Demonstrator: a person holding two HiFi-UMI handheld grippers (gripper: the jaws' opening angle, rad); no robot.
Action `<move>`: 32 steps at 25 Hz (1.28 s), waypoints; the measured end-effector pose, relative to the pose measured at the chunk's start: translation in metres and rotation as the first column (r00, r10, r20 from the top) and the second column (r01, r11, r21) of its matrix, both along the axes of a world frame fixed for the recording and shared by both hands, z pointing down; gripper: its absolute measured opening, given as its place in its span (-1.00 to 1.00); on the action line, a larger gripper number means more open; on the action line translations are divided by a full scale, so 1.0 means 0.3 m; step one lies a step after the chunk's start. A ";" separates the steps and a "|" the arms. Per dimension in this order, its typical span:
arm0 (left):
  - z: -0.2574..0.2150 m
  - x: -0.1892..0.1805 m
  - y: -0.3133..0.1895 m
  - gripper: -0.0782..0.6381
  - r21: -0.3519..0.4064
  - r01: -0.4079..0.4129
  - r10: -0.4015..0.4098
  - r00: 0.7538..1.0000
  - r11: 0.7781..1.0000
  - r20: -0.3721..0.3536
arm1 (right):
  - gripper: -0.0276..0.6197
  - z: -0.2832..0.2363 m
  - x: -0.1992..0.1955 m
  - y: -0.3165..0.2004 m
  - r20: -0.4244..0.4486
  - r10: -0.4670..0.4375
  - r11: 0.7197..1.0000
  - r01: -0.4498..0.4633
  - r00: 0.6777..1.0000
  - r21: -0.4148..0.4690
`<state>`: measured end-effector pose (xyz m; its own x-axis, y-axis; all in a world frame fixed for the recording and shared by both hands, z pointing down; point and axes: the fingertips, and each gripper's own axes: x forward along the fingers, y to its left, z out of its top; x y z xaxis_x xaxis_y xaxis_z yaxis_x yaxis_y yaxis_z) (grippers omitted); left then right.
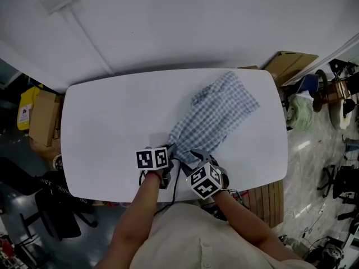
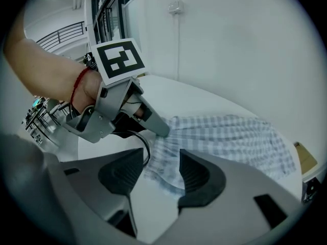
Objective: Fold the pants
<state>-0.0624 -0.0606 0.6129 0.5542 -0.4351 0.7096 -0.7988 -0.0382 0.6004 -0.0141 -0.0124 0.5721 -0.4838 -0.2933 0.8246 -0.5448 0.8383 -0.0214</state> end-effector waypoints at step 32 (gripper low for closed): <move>-0.287 0.173 -0.018 -0.56 -0.100 -0.111 0.076 0.950 0.989 -0.304 | -0.45 -0.040 0.039 -0.146 0.023 0.424 0.885 -0.420 0.905 0.200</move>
